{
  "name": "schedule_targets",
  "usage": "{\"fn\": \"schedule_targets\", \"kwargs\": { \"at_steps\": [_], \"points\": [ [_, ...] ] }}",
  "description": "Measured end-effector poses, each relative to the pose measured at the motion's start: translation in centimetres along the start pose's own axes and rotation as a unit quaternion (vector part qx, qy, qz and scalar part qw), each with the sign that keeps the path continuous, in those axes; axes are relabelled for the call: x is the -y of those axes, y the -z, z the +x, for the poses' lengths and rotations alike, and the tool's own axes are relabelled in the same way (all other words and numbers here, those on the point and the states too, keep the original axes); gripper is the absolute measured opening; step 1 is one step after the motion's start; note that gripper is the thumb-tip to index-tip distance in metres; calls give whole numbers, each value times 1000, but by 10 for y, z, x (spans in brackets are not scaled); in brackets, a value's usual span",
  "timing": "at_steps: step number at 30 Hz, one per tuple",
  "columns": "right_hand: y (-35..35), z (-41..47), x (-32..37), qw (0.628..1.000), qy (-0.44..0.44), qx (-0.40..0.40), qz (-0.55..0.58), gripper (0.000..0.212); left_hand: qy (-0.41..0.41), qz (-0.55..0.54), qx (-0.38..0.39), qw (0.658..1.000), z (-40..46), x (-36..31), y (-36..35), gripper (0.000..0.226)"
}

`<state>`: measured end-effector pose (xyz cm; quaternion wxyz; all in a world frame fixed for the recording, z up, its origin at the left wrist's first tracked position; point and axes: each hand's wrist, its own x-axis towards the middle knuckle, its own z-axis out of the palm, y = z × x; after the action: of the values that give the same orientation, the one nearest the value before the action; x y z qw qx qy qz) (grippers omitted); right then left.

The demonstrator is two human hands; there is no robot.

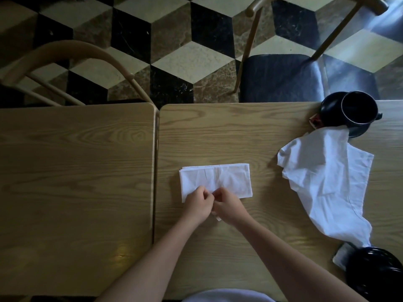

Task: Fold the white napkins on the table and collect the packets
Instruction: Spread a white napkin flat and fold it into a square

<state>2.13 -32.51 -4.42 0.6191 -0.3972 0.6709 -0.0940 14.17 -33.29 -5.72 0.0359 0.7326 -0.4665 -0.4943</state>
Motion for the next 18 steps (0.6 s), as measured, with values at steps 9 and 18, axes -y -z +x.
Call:
{"fn": "schedule_targets", "kwargs": {
  "at_steps": [9,18],
  "points": [
    [64,7,-16,991,-112,-23,63,18,85,-66,-30,994,19,21,32,18],
    [79,12,2,983,-92,8,-160,12,125,-116,-98,981,0,28,45,14]
  ]
}}
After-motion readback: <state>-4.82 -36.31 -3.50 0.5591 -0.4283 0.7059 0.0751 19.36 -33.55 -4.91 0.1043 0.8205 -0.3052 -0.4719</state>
